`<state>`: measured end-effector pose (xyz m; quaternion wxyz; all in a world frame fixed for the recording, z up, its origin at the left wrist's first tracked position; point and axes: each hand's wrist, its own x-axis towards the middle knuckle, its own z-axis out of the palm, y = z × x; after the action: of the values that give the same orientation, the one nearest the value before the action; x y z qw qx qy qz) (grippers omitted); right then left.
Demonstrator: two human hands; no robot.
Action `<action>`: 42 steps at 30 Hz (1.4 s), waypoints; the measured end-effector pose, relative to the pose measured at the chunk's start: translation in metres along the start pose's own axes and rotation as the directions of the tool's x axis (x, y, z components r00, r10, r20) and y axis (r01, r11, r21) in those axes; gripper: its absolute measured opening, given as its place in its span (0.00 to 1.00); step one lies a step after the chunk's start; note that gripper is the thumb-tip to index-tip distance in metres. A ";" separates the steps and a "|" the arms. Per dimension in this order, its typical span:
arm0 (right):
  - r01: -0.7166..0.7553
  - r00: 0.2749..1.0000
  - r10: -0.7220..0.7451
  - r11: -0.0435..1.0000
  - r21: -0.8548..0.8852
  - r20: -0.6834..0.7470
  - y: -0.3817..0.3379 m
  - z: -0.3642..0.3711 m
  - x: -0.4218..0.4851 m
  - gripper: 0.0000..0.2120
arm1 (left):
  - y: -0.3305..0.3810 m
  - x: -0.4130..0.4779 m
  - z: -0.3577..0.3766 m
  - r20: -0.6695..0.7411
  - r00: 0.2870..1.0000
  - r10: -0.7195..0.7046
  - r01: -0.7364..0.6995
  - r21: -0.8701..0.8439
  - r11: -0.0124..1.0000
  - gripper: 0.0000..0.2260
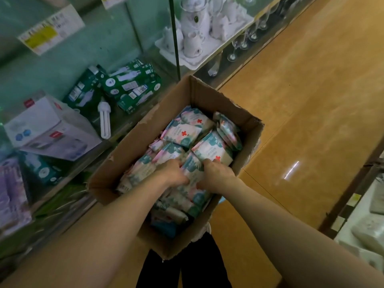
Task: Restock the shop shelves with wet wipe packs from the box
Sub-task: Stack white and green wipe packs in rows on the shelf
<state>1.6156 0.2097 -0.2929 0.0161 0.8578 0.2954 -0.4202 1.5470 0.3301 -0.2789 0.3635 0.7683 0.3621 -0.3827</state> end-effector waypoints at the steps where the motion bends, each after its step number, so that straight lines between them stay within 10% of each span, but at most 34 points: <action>1: 0.007 1.000 -0.007 1.000 0.019 0.017 0.001 0.000 0.001 0.21 | 0.000 -0.002 0.000 0.008 1.000 0.003 -0.003 -0.024 1.000 0.23; 4: 0.049 0.997 -0.056 0.989 0.139 0.049 0.007 -0.007 0.005 0.18 | 0.000 -0.003 -0.007 -0.013 1.000 0.021 -0.023 -0.125 0.992 0.07; 8: 0.034 0.999 -0.023 0.931 0.363 -0.036 0.018 -0.025 0.013 0.14 | 0.000 -0.006 -0.021 -0.051 0.998 0.024 -0.041 -0.357 0.933 0.18; 23: -0.154 0.984 0.171 0.960 0.236 -0.055 0.030 -0.024 0.045 0.36 | -0.016 0.003 -0.023 -0.103 0.992 -0.076 -0.008 -0.642 0.767 0.12; 30: 0.043 0.977 0.123 0.687 0.725 -0.174 0.035 -0.057 0.013 0.07 | -0.015 -0.004 -0.037 -0.137 0.989 -0.064 -0.037 -0.626 0.779 0.11; 36: -0.012 0.995 0.103 0.261 0.965 -0.016 0.027 -0.076 -0.019 0.05 | -0.004 -0.022 -0.050 -0.119 0.993 -0.027 -0.051 -0.607 0.793 0.12; 42: -0.047 0.987 0.161 0.262 0.964 0.005 0.011 -0.079 -0.044 0.08 | 0.008 -0.051 -0.062 -0.037 0.998 0.050 -0.062 -0.700 0.711 0.09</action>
<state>1.6565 0.2009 -0.2119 -0.4917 0.7290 -0.0753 -0.4703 1.5510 0.3642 -0.2063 0.6360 0.5868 0.4596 -0.1999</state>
